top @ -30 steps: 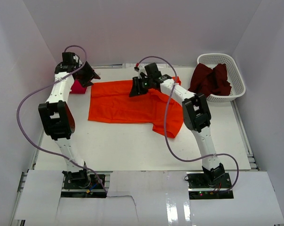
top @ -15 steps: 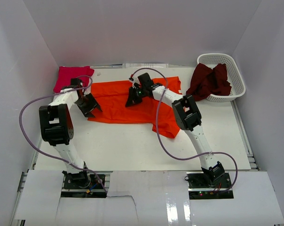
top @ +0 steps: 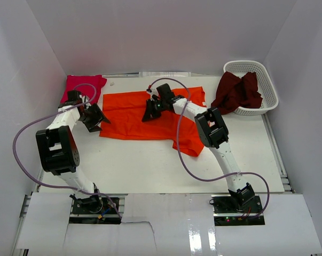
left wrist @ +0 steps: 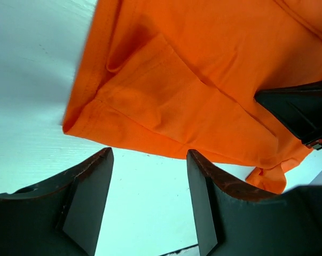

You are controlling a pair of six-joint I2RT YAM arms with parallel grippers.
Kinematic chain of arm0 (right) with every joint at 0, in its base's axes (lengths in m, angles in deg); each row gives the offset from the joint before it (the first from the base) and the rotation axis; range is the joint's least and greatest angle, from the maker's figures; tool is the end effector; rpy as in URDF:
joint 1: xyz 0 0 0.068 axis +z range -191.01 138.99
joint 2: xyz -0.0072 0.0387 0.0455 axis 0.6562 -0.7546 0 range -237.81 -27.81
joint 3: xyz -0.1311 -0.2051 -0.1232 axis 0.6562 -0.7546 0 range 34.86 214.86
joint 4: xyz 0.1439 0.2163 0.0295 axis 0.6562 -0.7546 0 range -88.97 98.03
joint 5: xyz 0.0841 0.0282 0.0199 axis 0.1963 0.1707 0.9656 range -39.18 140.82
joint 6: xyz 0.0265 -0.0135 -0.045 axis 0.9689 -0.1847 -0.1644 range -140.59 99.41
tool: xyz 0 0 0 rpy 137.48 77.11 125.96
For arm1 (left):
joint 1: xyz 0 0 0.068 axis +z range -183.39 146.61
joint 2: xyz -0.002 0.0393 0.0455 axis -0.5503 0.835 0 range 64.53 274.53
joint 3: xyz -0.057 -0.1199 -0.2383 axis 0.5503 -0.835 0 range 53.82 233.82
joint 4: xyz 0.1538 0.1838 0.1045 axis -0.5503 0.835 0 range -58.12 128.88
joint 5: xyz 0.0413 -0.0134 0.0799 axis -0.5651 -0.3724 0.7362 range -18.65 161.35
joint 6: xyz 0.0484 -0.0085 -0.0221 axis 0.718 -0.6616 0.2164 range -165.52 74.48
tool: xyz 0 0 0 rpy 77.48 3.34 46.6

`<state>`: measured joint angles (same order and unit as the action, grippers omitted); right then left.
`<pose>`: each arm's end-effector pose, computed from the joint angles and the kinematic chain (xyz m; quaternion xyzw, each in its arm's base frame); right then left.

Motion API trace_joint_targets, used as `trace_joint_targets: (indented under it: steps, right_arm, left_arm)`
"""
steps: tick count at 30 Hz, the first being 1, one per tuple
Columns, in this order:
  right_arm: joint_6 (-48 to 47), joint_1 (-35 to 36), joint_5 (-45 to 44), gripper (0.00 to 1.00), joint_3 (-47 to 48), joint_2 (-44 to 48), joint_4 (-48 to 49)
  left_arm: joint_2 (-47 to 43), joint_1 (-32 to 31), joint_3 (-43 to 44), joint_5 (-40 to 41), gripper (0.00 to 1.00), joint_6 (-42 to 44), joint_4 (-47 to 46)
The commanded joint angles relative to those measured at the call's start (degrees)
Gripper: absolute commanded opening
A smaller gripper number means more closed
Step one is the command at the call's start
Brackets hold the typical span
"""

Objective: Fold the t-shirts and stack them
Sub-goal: Grap the side of the flattened tshirt closest away from the robot with both arms

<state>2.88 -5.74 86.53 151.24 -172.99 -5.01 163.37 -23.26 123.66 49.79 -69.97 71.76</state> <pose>0.4427 0.3386 0.1302 -0.2138 0.8515 0.4344 0.2012 0.3395 0.0474 0.2081 -0.2542 0.9323 -0.2049 0.1557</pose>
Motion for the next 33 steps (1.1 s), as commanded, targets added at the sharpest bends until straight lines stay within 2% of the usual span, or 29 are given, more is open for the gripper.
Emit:
trace_joint_targets:
  steps: [1,4,6,7,8,10,14,15,19,23,26,33]
  right_arm:
    - [-0.8,0.2,0.6,0.08,-1.2,1.8,0.9]
    - [-1.2,0.2,0.3,0.08,-1.5,2.3,0.6]
    - [-1.4,0.2,0.3,0.08,-1.5,2.3,0.7]
    - [-1.5,0.2,0.4,0.08,-1.3,2.2,0.6]
    - [-1.4,0.2,0.7,0.08,-1.2,2.0,0.6]
    - [-1.5,0.2,0.9,0.08,-1.1,1.7,0.7]
    - [-1.5,0.2,1.0,0.08,-0.8,1.7,0.8]
    - [-1.6,0.1,1.0,0.08,-0.8,1.7,0.8]
    - [-1.6,0.1,1.3,0.08,-0.9,1.6,0.7]
    - [-1.6,0.2,1.2,0.08,-1.0,1.7,0.7]
    - [-1.5,0.2,1.2,0.08,-0.7,1.8,0.7]
    - [-1.4,0.1,1.4,0.08,-0.8,2.1,0.7]
  left_arm:
    - [-1.6,0.5,0.2,0.9,0.68,0.8,-1.9]
    - [-0.1,0.6,1.5,4.3,0.66,-0.4,0.5]
    - [1.8,0.6,2.9,5.6,0.59,-1.7,2.2]
    - [2.5,0.6,3.2,5.8,0.46,-2.0,2.2]
    - [3.6,0.7,3.5,5.7,0.27,-2.2,2.3]
    - [4.8,0.7,4.0,4.5,0.18,-2.5,2.5]
    - [6.0,0.6,3.9,5.5,0.21,-2.9,2.6]
    - [6.3,0.7,3.9,6.0,0.25,-2.8,2.6]
    - [7.7,0.6,5.4,8.1,0.33,-3.2,3.4]
    - [9.3,0.6,6.3,8.2,0.37,-3.7,3.8]
    - [10.5,0.6,7.0,9.0,0.43,-4.2,4.2]
    - [12.3,0.6,8.4,10.0,0.45,-5.3,4.3]
